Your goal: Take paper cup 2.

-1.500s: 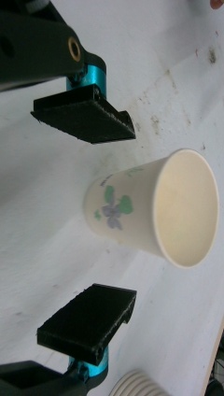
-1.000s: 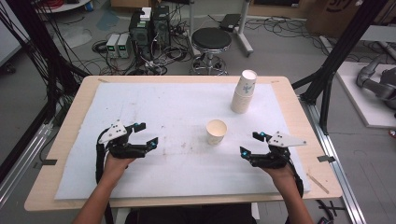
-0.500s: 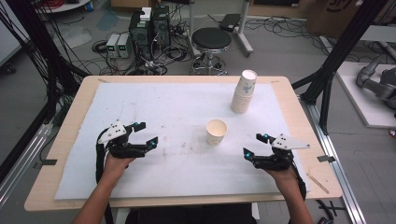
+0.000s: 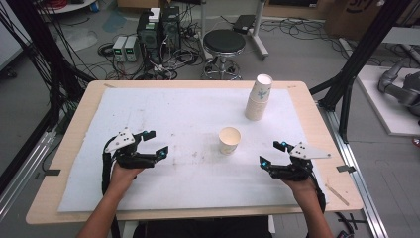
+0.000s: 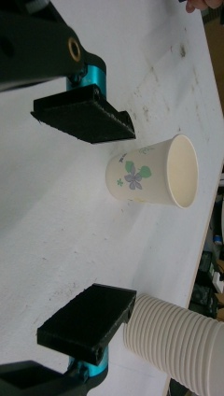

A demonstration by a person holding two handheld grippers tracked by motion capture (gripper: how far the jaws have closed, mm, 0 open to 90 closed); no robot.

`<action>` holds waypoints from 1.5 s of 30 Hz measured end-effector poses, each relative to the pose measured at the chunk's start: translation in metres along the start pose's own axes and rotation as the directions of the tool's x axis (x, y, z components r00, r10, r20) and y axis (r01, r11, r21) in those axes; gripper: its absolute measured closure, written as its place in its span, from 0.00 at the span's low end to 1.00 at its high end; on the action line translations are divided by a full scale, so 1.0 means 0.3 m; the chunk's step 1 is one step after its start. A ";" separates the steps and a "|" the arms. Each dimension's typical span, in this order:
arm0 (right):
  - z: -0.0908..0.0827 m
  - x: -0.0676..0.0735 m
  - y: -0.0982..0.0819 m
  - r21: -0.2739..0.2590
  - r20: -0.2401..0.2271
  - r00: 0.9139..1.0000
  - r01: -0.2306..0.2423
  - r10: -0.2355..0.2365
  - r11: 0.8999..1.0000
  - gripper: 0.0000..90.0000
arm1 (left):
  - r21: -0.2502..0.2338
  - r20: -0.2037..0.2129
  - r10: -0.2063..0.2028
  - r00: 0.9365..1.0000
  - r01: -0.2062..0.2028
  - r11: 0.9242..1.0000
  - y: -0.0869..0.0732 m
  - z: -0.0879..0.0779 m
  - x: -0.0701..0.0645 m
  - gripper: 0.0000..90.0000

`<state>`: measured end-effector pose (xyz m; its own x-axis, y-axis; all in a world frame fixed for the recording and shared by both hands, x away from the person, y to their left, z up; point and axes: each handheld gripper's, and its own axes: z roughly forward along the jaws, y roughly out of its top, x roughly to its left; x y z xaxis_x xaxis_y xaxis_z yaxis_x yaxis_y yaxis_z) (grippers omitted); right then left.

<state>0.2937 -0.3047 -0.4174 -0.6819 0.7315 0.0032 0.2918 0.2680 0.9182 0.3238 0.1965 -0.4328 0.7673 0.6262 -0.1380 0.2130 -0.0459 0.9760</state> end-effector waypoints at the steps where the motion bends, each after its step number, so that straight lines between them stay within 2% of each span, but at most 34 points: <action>1: 0.000 -0.002 0.001 0.001 0.000 1.000 0.002 -0.002 1.000 0.23 | 0.000 -0.001 0.000 1.000 0.000 1.000 0.000 0.000 -0.001 0.18; 14: 0.009 -0.014 0.039 -0.020 -0.005 1.000 -0.002 0.002 1.000 0.23 | 0.017 0.009 0.001 1.000 -0.001 1.000 0.003 -0.005 -0.016 0.18; 19: 0.032 -0.020 0.080 -0.015 -0.037 0.999 -0.006 0.006 1.000 0.23 | 0.015 0.018 0.000 1.000 0.000 1.000 -0.001 -0.001 -0.020 0.18; 25: 0.067 -0.034 0.156 -0.026 -0.030 0.999 0.016 -0.017 1.000 0.23 | 0.013 0.022 -0.005 1.000 0.004 1.000 -0.003 0.000 -0.014 0.18; 29: 0.093 -0.059 0.218 -0.018 -0.010 1.000 0.021 -0.021 1.000 0.23 | 0.014 0.025 -0.009 1.000 0.009 1.000 -0.004 0.001 -0.013 0.18; 32: 0.118 -0.089 0.268 -0.005 0.027 0.999 0.033 -0.033 0.999 0.23 | 0.014 0.030 -0.011 0.999 0.011 1.000 -0.004 0.002 -0.014 0.18; 45: 0.192 -0.210 0.425 0.063 0.126 0.992 -0.010 0.002 0.998 0.23 | 0.015 0.046 -0.020 0.999 0.019 1.000 -0.005 0.006 -0.016 0.18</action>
<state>0.4125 -0.2806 -0.3233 -0.5916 0.8050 -0.0445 0.3402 0.2992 0.8915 0.3210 0.1920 -0.4338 0.7899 0.5905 -0.1652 0.2368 -0.0452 0.9705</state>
